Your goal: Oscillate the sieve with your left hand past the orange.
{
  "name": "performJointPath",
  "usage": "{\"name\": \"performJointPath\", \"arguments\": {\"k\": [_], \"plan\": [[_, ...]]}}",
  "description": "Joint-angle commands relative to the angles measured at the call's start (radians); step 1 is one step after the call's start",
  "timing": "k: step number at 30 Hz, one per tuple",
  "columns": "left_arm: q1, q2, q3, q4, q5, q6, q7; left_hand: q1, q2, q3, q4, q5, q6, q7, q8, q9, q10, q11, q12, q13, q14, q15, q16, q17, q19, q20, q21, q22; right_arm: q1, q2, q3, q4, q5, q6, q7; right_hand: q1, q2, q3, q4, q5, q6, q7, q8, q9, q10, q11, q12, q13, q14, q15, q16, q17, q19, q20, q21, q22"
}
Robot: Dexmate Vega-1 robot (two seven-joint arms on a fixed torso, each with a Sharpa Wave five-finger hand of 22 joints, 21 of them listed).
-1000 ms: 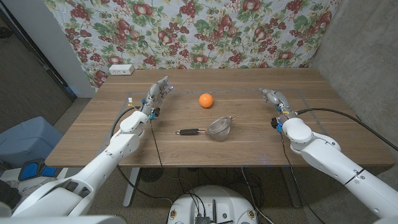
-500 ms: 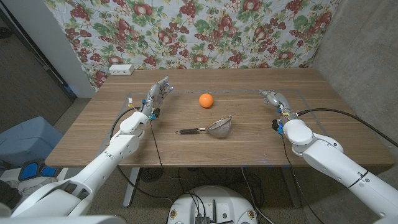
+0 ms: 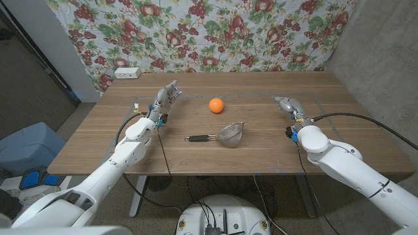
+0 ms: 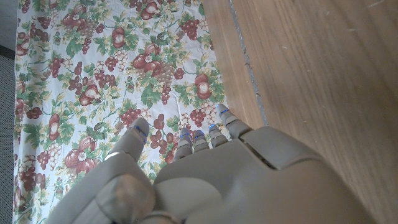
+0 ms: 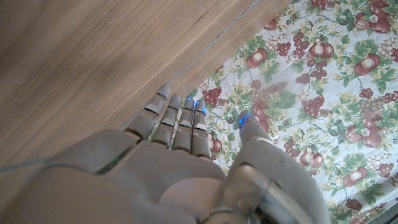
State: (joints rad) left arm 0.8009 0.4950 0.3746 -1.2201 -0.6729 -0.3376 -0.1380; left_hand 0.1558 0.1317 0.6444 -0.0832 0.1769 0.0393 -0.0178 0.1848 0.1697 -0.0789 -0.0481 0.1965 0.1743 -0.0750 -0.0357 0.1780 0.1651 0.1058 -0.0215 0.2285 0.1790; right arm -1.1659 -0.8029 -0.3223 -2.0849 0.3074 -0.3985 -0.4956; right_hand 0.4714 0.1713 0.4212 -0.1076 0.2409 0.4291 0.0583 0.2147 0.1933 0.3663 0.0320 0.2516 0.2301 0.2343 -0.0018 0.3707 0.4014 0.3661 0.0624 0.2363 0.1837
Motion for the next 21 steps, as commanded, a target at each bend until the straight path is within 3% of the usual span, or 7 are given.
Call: {"name": "performJointPath", "arguments": {"k": [1,21], "plan": [[-0.002,0.001,-0.003,0.012,-0.008,-0.008,-0.017,0.012,0.033,0.002,-0.008,0.000,0.007,-0.001,-0.001,0.005,0.004,-0.002,0.000,0.006,0.005,-0.011,0.001,0.005,0.007,0.004,0.000,0.005,-0.003,-0.014,-0.012,-0.048,-0.015,-0.068,-0.009,0.004,0.008,0.005,-0.003,0.004,0.011,-0.006,0.003,0.001,0.008,0.002,0.003,0.005,0.012,-0.003,0.008,0.005,0.007,0.000,0.006,0.005],[-0.011,0.000,-0.006,0.033,-0.012,-0.020,-0.036,0.012,0.034,-0.001,-0.011,0.000,0.008,0.000,-0.002,0.005,0.004,-0.003,0.000,0.006,0.005,-0.011,0.001,0.005,0.008,0.004,-0.002,0.005,0.017,-0.042,-0.035,-0.118,-0.030,-0.195,-0.005,0.006,0.011,0.009,-0.004,0.005,0.015,-0.008,0.002,0.002,0.013,-0.002,0.003,0.006,0.016,-0.007,0.011,0.009,0.011,-0.004,0.007,0.005]]}}
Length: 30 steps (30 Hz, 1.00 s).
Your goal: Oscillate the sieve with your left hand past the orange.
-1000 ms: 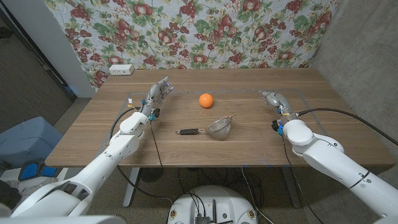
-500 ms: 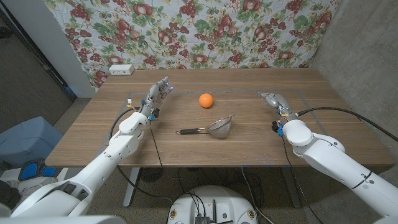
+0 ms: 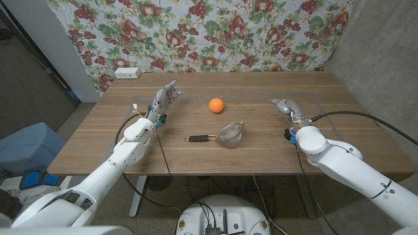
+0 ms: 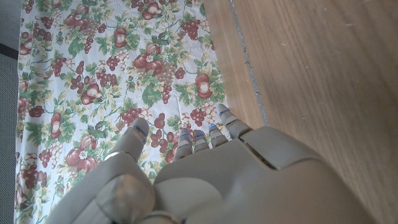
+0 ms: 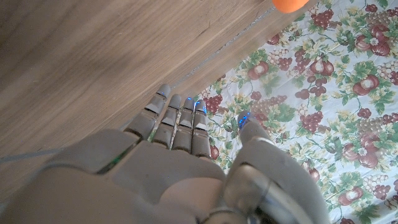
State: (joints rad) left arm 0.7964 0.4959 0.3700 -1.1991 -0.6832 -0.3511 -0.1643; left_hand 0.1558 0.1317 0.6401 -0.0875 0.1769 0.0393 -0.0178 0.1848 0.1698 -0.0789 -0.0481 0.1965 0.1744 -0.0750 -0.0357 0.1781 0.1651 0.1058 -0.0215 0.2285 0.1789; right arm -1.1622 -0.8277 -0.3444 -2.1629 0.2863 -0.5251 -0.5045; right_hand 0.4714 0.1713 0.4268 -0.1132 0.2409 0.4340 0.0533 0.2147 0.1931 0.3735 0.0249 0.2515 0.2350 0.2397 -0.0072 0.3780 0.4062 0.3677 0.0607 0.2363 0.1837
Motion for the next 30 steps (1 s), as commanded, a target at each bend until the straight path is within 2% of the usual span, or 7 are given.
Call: {"name": "performJointPath", "arguments": {"k": [1,17,30], "plan": [[-0.007,-0.002,-0.001,0.014,-0.002,-0.007,-0.010,0.012,0.034,0.003,-0.007,0.000,0.007,0.000,-0.002,0.005,0.004,-0.002,0.000,0.006,0.005,-0.011,0.001,0.005,0.008,0.004,-0.002,0.005,0.015,-0.019,-0.014,-0.043,-0.010,-0.074,0.004,0.006,0.011,0.004,0.001,0.005,0.011,-0.003,0.002,0.002,0.006,0.002,0.003,0.001,0.011,-0.001,0.004,0.004,0.009,-0.002,0.007,0.005],[-0.020,-0.012,0.002,0.034,-0.003,-0.014,-0.023,0.012,0.035,0.002,-0.008,0.000,0.008,0.000,-0.002,0.005,0.005,-0.002,-0.001,0.006,0.005,-0.011,0.001,0.005,0.008,0.004,-0.003,0.005,0.058,-0.059,-0.044,-0.126,-0.009,-0.241,0.026,0.008,0.010,0.007,0.000,0.006,0.015,-0.007,0.001,0.002,0.012,0.002,0.003,0.002,0.019,-0.005,0.008,0.008,0.012,-0.003,0.008,0.005],[-0.012,-0.010,0.003,0.019,0.000,-0.012,-0.017,0.011,0.035,0.001,-0.010,0.001,0.008,0.000,-0.002,0.005,0.005,-0.002,-0.001,0.006,0.005,-0.011,0.001,0.005,0.009,0.004,-0.004,0.005,0.066,-0.090,-0.058,-0.168,-0.010,-0.295,0.038,0.022,0.003,0.015,-0.015,0.009,0.030,-0.013,0.004,0.003,0.031,-0.004,0.009,0.007,0.041,-0.014,0.017,0.009,0.028,-0.002,0.014,0.006]]}}
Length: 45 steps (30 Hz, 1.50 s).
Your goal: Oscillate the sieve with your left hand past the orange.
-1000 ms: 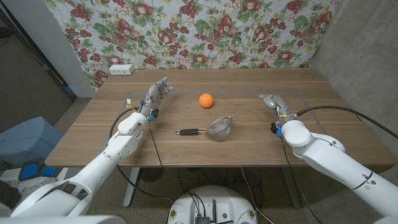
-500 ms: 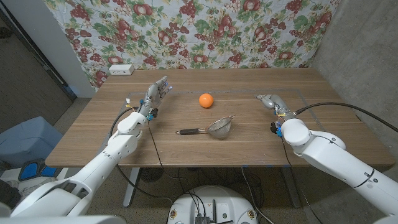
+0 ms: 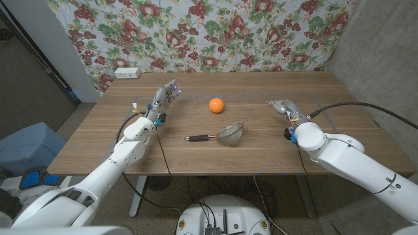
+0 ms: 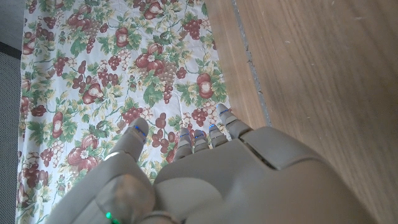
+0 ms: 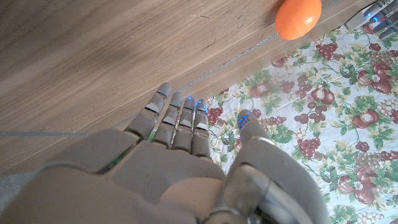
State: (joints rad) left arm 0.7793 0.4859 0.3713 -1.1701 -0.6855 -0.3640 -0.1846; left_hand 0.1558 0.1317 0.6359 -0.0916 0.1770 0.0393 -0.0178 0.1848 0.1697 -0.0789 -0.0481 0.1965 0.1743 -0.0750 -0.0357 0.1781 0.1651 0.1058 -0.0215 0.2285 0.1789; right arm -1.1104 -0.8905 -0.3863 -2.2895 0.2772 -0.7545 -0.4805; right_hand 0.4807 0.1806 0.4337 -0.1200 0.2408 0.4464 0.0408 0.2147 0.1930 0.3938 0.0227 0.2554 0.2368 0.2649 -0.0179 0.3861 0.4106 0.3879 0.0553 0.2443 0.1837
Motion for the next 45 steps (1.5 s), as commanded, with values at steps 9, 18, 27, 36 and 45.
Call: {"name": "performJointPath", "arguments": {"k": [9,18,27,36,45], "plan": [[0.015,0.004,0.002,-0.028,0.002,0.004,0.009,0.011,0.035,0.005,-0.006,0.001,0.008,0.001,-0.003,0.005,0.004,0.001,-0.001,0.006,0.005,-0.012,0.001,0.005,0.009,0.003,-0.005,0.005,0.022,-0.046,-0.033,-0.070,-0.003,-0.096,0.025,0.024,-0.012,0.011,-0.020,0.011,0.028,-0.001,0.005,0.003,0.022,-0.001,0.009,0.008,0.029,-0.002,0.014,0.005,0.012,0.006,0.007,0.006],[0.028,0.011,0.001,-0.048,0.004,0.004,0.017,0.011,0.035,0.005,-0.007,0.001,0.008,0.001,-0.003,0.005,0.004,-0.001,-0.001,0.006,0.005,-0.011,0.001,0.005,0.010,0.003,-0.006,0.005,0.040,-0.065,-0.055,-0.102,-0.009,-0.144,0.036,0.027,-0.012,0.010,-0.022,0.010,0.034,0.003,0.004,0.003,0.027,0.001,0.009,0.012,0.032,-0.001,0.016,0.009,0.015,0.009,0.008,0.007],[0.043,0.017,-0.001,-0.071,0.004,0.005,0.024,0.010,0.036,0.005,-0.007,0.001,0.008,0.001,-0.003,0.005,0.005,-0.002,-0.001,0.006,0.005,-0.011,0.001,0.005,0.010,0.004,-0.007,0.005,0.066,-0.082,-0.089,-0.134,-0.021,-0.195,0.053,0.029,-0.013,0.009,-0.023,0.010,0.038,0.002,0.003,0.003,0.030,0.000,0.009,0.013,0.035,-0.003,0.018,0.010,0.017,0.008,0.009,0.007],[0.063,0.026,-0.005,-0.092,0.004,0.006,0.035,0.011,0.036,0.005,-0.008,0.001,0.009,0.001,-0.003,0.005,0.005,-0.001,-0.001,0.006,0.005,-0.012,0.001,0.005,0.010,0.004,-0.007,0.005,0.081,-0.091,-0.107,-0.156,-0.021,-0.228,0.065,0.029,-0.013,0.009,-0.023,0.010,0.041,0.000,0.002,0.003,0.031,-0.002,0.008,0.015,0.035,-0.005,0.018,0.012,0.016,0.006,0.008,0.007],[0.072,0.032,-0.009,-0.099,-0.002,0.000,0.027,0.011,0.037,0.004,-0.009,0.001,0.009,0.001,-0.003,0.005,0.005,-0.001,-0.001,0.006,0.005,-0.011,0.001,0.005,0.010,0.004,-0.008,0.005,0.114,-0.087,-0.147,-0.182,-0.025,-0.294,0.074,0.030,-0.014,0.008,-0.024,0.009,0.054,0.002,0.005,0.004,0.041,0.002,0.010,0.016,0.038,-0.001,0.020,0.013,0.020,0.011,0.009,0.007]]}}
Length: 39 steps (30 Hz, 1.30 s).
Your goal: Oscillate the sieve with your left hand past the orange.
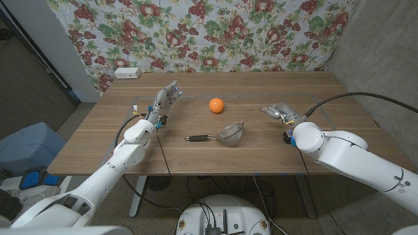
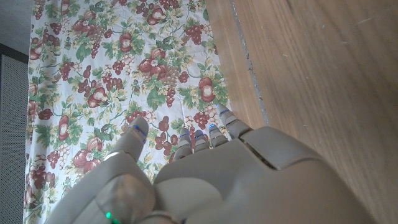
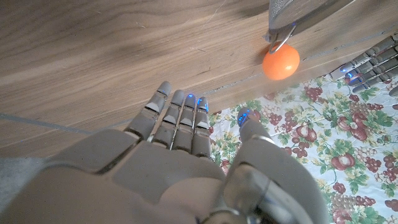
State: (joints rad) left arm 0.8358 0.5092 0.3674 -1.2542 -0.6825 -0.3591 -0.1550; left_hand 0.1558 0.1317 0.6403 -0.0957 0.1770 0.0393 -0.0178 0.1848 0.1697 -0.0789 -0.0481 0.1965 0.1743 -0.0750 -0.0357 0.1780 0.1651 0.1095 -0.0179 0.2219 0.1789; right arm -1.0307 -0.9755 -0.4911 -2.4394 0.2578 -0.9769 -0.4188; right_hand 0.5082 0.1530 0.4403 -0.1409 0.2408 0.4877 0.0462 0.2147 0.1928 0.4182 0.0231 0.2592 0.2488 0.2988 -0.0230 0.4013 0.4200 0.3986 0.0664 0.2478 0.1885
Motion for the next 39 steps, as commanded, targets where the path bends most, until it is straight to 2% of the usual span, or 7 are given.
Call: {"name": "performJointPath", "arguments": {"k": [1,4,7,10,26,35,39], "plan": [[0.017,0.009,-0.006,-0.015,-0.005,-0.007,-0.003,0.011,0.037,0.000,-0.005,0.001,0.009,0.001,-0.003,0.005,0.005,-0.001,-0.002,0.006,0.005,-0.011,0.001,0.005,0.007,0.000,-0.002,0.005,0.036,0.000,-0.046,-0.035,-0.006,-0.076,0.010,0.003,0.014,0.001,-0.003,0.009,0.015,-0.004,0.006,0.004,0.017,0.001,0.006,0.004,0.005,0.001,0.005,0.004,0.010,0.000,0.006,0.002],[0.020,0.012,-0.008,-0.016,-0.008,-0.010,-0.007,0.011,0.037,0.000,-0.005,0.001,0.009,0.000,-0.003,0.005,0.004,-0.001,-0.002,0.006,0.005,-0.012,0.001,0.005,0.007,0.000,-0.002,0.005,0.043,0.003,-0.057,-0.041,-0.009,-0.090,0.008,0.004,0.013,0.001,-0.004,0.009,0.023,-0.004,0.008,0.004,0.022,-0.002,0.007,0.004,0.005,-0.002,0.005,0.005,0.008,-0.001,0.005,0.002],[0.023,0.014,-0.011,-0.017,-0.010,-0.013,-0.010,0.011,0.037,-0.001,-0.006,0.001,0.009,0.000,-0.003,0.005,0.005,-0.002,-0.002,0.006,0.005,-0.011,0.001,0.005,0.007,0.000,-0.002,0.005,0.052,0.008,-0.069,-0.046,-0.011,-0.103,0.008,0.008,0.011,0.000,-0.007,0.008,0.035,0.000,0.010,0.004,0.036,0.012,0.011,0.004,0.008,-0.001,0.006,0.005,0.012,0.002,0.006,0.002],[0.026,0.017,-0.013,-0.019,-0.012,-0.015,-0.013,0.011,0.037,0.000,-0.006,0.001,0.008,0.000,-0.003,0.005,0.005,-0.001,-0.001,0.006,0.005,-0.011,0.001,0.005,0.007,-0.001,-0.002,0.005,0.063,0.011,-0.083,-0.049,-0.014,-0.116,0.009,0.008,0.009,-0.001,-0.008,0.008,0.039,0.000,0.011,0.004,0.048,0.013,0.015,0.005,0.009,-0.002,0.006,0.005,0.012,0.002,0.006,0.002],[0.017,0.019,-0.017,0.007,-0.026,-0.017,-0.042,0.011,0.038,-0.001,-0.007,0.001,0.008,-0.001,-0.003,0.005,0.005,-0.001,-0.001,0.006,0.006,-0.011,0.001,0.005,0.008,0.001,-0.003,0.005,0.116,0.041,-0.152,-0.046,-0.031,-0.165,0.005,0.003,-0.001,-0.010,-0.007,0.001,0.065,0.001,0.016,0.004,0.061,0.009,0.020,0.011,0.029,-0.009,0.012,0.006,0.015,-0.002,0.006,0.002],[0.003,0.014,-0.015,0.028,-0.029,-0.018,-0.057,0.012,0.038,-0.001,-0.007,0.001,0.009,0.000,-0.003,0.005,0.005,0.000,-0.002,0.006,0.005,-0.011,0.001,0.005,0.008,0.000,-0.003,0.005,0.147,0.060,-0.192,-0.040,-0.053,-0.198,-0.005,0.003,-0.019,-0.019,-0.014,-0.008,0.090,0.004,0.023,0.005,0.074,0.003,0.025,0.014,0.049,-0.009,0.018,0.005,0.021,0.002,0.007,0.001],[-0.008,0.009,-0.013,0.043,-0.029,-0.018,-0.064,0.012,0.038,-0.001,-0.008,0.001,0.010,0.000,-0.003,0.005,0.005,-0.001,-0.002,0.006,0.005,-0.011,0.001,0.005,0.008,0.001,-0.004,0.005,0.165,0.065,-0.214,-0.035,-0.064,-0.212,-0.005,0.007,-0.027,-0.023,-0.019,-0.013,0.097,-0.001,0.024,0.005,0.083,0.000,0.028,0.016,0.063,-0.018,0.023,0.004,0.028,0.001,0.009,0.001]]}}
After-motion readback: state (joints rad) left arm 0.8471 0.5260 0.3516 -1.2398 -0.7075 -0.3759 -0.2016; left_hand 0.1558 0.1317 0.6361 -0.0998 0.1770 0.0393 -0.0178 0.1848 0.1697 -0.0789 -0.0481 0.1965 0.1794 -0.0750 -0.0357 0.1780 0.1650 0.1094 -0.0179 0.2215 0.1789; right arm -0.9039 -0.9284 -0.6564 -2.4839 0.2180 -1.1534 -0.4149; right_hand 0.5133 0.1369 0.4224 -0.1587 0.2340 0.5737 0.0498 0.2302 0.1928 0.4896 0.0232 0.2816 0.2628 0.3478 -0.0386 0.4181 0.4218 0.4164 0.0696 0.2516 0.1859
